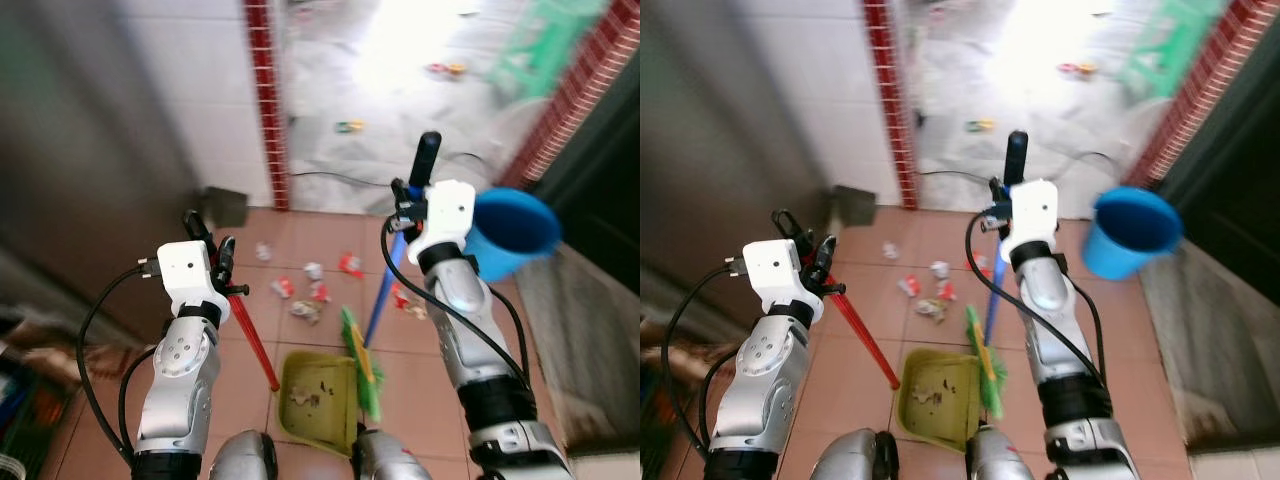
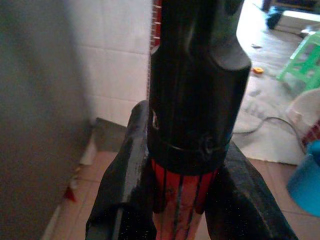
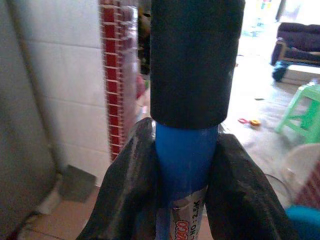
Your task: Sweep floor
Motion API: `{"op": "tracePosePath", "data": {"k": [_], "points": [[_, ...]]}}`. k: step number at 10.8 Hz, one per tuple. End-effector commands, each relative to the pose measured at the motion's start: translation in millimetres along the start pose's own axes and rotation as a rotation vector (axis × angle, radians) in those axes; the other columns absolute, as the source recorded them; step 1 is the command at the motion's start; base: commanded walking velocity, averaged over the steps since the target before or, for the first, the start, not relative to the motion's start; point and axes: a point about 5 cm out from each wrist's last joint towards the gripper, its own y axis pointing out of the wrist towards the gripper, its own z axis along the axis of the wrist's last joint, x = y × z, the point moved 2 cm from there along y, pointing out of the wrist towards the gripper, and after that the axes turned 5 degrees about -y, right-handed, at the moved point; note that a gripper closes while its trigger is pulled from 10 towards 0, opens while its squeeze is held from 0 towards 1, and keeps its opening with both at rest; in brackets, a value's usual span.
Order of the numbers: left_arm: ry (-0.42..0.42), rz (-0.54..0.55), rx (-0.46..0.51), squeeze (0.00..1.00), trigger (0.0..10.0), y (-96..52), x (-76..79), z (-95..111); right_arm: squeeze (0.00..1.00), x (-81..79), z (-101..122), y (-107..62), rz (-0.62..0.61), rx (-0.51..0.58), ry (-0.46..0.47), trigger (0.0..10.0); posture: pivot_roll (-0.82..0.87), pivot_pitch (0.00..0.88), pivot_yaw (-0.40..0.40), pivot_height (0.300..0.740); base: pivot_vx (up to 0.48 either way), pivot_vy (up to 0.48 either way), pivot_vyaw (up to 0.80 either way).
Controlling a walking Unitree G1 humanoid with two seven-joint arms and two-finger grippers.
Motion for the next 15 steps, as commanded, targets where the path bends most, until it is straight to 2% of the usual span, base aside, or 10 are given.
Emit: {"op": "tracePosePath", "data": {"k": [1, 4, 11, 15], "points": [[-0.010, -0.032, 0.037, 0.00, 10.0, 2.9, 5.4, 10.0, 0.00, 0.4, 2.7, -1.0, 0.010, 0.005, -0.022, 10.0, -0.04, 0.117, 0.047, 0.740, 0.000, -0.274, -0.67], [-0.004, -0.034, 0.036, 0.00, 10.0, 4.5, 5.4, 10.1, 0.00, 0.4, 10.3, 1.7, 0.031, 0.040, -0.069, 10.0, -0.04, 0.109, 0.048, 0.740, 0.000, -0.274, 0.00], [-0.017, -0.042, 0.030, 0.00, 10.0, 6.3, 5.8, 9.7, 0.00, -8.5, 13.5, 4.0, 0.062, 0.056, -0.092, 10.0, -0.04, 0.107, 0.046, 0.740, 0.000, -0.321, 0.00], [-0.035, -0.040, 0.045, 0.00, 10.0, 6.3, 9.0, 10.4, 0.00, -7.3, 19.7, 4.9, 0.073, 0.080, -0.084, 10.0, -0.05, 0.107, 0.044, 0.740, 0.000, 0.000, 0.00]]}}
